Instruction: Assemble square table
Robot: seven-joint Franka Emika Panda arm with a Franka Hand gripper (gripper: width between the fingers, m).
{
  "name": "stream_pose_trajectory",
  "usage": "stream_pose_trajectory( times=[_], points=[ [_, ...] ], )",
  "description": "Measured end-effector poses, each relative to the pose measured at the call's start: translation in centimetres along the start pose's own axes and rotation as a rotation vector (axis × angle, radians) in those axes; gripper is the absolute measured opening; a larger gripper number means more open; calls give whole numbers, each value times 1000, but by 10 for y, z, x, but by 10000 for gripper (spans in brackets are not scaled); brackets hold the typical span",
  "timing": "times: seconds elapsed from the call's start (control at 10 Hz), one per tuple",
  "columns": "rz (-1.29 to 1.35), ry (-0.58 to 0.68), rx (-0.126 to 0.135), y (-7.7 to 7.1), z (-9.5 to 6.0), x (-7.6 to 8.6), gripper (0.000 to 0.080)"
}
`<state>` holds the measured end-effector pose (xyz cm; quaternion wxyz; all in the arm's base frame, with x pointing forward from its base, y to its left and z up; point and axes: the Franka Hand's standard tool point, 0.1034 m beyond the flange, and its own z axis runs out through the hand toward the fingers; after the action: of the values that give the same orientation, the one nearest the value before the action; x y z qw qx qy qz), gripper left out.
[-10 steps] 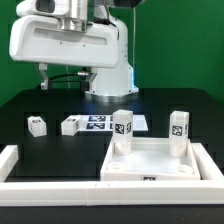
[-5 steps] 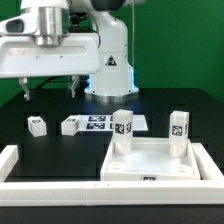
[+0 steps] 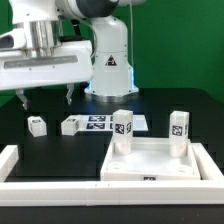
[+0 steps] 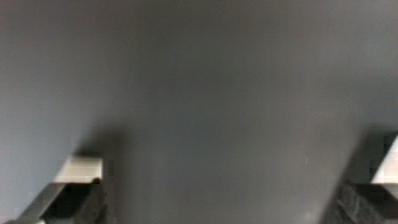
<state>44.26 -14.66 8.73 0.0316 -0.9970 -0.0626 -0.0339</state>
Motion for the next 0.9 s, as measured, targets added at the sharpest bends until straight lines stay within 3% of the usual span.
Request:
stream_pose_trajectory(
  times=[0.1,0.3,0.4,0.7,0.9],
  points=[
    [89,-50,41,-7,8,-9,649],
    [214,-124,78,-19,23,-16,649],
    [180,-60,40,-4,31,-16,649],
    [197,-74,46,-6,33,-19,649],
    [291,-164,105,-14,35,-26,649]
  ],
)
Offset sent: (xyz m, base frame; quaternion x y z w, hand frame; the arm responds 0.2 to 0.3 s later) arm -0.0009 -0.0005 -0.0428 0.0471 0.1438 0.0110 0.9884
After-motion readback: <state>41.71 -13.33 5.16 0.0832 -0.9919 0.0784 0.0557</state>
